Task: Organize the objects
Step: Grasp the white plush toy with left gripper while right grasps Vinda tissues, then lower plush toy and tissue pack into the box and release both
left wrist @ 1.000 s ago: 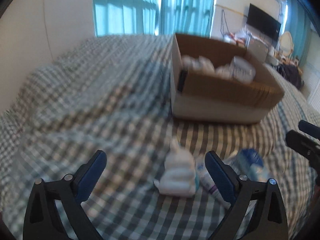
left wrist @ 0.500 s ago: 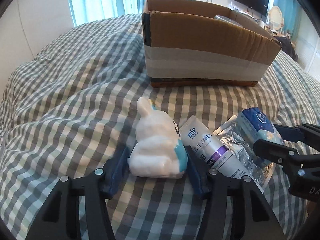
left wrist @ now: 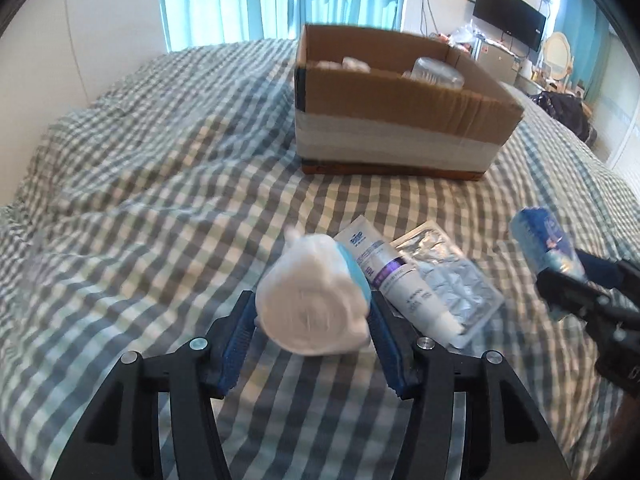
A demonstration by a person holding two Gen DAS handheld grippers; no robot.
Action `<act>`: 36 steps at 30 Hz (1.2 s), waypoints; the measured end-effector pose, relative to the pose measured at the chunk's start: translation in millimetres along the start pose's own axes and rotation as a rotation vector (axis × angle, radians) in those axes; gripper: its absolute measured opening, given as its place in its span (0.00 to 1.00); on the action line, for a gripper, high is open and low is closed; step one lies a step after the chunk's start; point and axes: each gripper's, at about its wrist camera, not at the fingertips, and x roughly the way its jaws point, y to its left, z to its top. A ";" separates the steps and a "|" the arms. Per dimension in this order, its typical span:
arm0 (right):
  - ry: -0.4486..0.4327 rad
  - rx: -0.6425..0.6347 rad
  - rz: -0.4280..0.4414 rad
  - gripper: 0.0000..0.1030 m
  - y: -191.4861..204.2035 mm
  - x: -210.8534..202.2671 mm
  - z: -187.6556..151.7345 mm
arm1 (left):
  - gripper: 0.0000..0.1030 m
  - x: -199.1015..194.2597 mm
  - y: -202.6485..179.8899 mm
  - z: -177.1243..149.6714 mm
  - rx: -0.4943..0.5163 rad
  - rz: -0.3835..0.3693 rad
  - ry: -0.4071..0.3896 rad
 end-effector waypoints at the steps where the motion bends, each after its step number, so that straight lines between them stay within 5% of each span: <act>1: -0.013 0.002 -0.003 0.51 1.3 -6.7 2.2 | 0.56 -8.7 -1.1 0.9 -0.004 -0.006 -0.014; 21: -0.252 -0.021 -0.031 0.51 13.4 -143.9 19.4 | 0.56 -123.4 -23.3 50.2 0.023 -0.079 -0.277; 36: -0.349 -0.091 -0.015 0.51 9.8 -152.5 110.8 | 0.56 -127.1 -25.6 136.3 0.056 -0.087 -0.392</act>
